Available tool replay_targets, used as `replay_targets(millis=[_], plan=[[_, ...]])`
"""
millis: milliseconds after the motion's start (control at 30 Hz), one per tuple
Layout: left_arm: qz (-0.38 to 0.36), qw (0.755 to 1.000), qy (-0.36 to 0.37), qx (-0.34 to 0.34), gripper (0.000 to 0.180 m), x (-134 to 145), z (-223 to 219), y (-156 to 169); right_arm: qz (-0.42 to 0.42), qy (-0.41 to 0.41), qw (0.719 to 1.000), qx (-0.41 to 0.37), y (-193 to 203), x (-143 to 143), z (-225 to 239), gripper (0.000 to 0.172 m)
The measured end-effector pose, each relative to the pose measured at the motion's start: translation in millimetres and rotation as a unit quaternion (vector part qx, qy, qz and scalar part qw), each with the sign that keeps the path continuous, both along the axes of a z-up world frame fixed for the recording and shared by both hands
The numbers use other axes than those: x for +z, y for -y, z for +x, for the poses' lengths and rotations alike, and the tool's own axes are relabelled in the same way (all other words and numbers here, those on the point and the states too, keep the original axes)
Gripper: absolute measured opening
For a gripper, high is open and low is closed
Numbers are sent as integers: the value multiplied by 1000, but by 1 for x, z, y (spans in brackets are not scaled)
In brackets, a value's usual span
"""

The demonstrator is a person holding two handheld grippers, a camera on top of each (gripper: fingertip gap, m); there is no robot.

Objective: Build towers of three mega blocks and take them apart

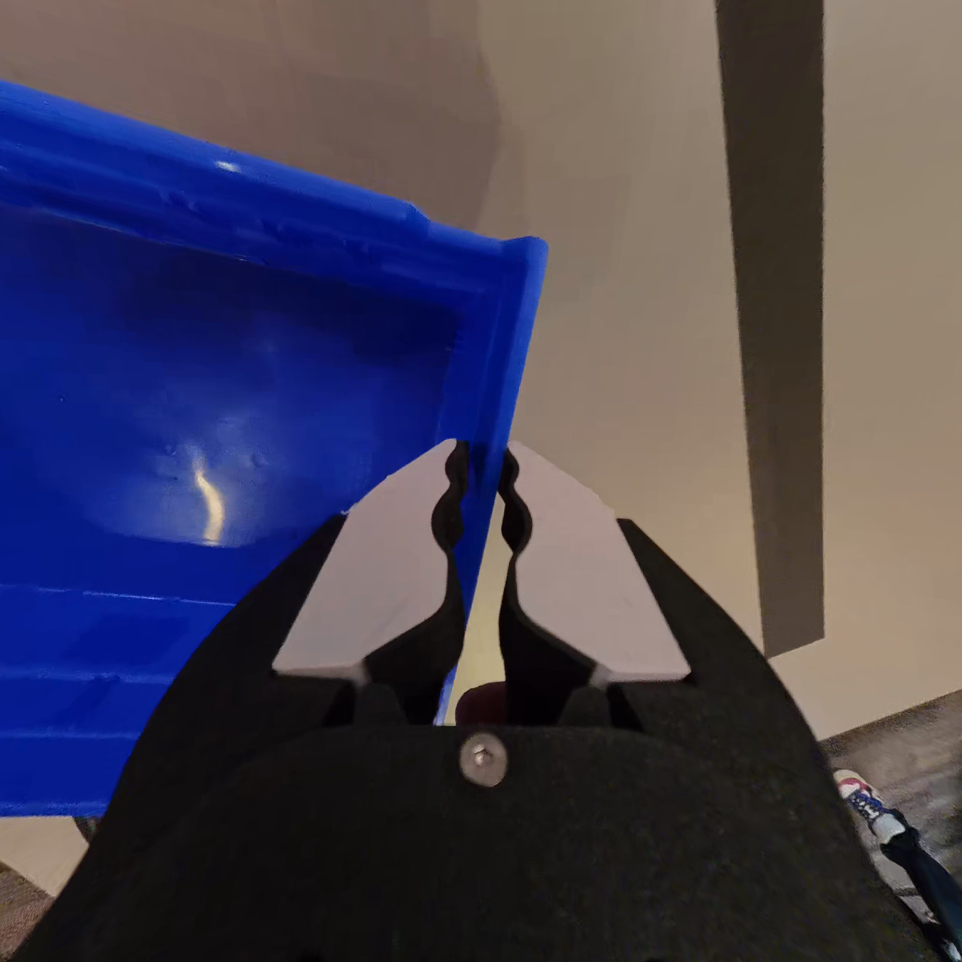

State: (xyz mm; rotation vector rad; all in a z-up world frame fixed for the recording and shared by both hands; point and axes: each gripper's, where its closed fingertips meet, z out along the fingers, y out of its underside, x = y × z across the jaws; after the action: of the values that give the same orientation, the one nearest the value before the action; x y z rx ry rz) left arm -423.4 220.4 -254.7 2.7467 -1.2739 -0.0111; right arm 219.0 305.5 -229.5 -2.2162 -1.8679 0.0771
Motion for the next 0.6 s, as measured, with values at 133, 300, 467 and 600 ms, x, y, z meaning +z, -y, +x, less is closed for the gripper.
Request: replay_targets(millis=[133, 300, 467, 600], plan=[[3, 999, -17, -28, 9, 0, -5, -23, 17, 11, 999, 34, -33, 0, 1, 12], [4, 997, -40, -67, 9, 0, -6, -53, 43, 25, 995, 91, -73, 0, 3, 13], [6, 995, -52, -90, 10, 0, -5, -81, 70, 43, 987, 140, -114, 0, -1, 14], [10, 993, -64, -103, 11, 0, -5, -102, 83, 54, 980, 173, -142, 0, -7, 15]])
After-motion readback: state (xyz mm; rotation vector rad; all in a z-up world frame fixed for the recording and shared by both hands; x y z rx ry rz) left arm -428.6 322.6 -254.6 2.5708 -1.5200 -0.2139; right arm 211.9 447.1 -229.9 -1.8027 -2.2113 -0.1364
